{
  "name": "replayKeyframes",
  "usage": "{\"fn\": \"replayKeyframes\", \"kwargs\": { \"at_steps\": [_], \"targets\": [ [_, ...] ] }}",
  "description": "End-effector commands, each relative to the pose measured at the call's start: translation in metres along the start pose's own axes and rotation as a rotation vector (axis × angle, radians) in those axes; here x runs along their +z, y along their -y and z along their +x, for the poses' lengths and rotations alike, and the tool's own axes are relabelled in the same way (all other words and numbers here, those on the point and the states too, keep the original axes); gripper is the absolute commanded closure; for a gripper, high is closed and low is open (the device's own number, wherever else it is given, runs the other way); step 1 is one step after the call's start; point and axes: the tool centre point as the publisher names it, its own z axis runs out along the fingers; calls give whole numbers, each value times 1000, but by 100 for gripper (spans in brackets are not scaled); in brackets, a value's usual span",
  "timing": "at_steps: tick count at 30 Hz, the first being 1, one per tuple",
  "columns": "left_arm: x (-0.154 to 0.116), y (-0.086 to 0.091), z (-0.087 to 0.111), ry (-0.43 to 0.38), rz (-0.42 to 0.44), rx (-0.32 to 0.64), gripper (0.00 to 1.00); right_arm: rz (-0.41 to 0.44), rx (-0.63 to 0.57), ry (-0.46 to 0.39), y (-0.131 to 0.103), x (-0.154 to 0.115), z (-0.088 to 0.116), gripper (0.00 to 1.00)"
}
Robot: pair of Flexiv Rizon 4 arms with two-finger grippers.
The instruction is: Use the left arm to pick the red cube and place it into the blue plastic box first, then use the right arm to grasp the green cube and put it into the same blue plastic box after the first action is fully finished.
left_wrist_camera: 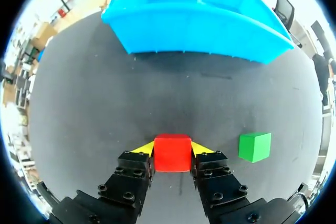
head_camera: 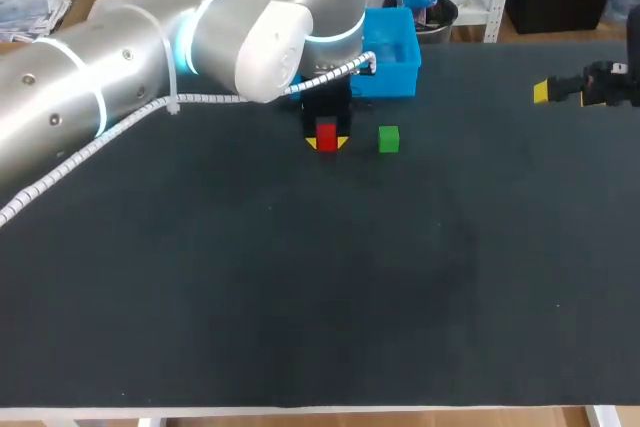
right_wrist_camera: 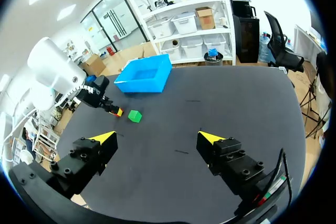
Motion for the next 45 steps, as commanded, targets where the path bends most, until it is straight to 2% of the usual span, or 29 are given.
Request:
{"fn": "replayKeyframes", "kwargs": {
  "at_steps": [1,11,19,26,32,37,45],
  "targets": [
    [-16,-3,0,10,-1,7,100,2,0,-1,0,0,0,0],
    [-94,-14,-29,129,49,95,100,2,0,-1,0,0,0,0],
    [-133,-28,-43,208,95,185,100,2,0,-1,0,0,0,0],
    [-140,-45,-44,334,179,326,100,2,0,-1,0,0,0,0],
    [-142,-54,-41,400,266,418,100,2,0,-1,0,0,0,0],
    [-144,-58,-41,421,320,455,100,2,0,-1,0,0,0,0],
    [-146,-59,-42,430,319,463,100,2,0,-1,0,0,0,0]
  ]
}}
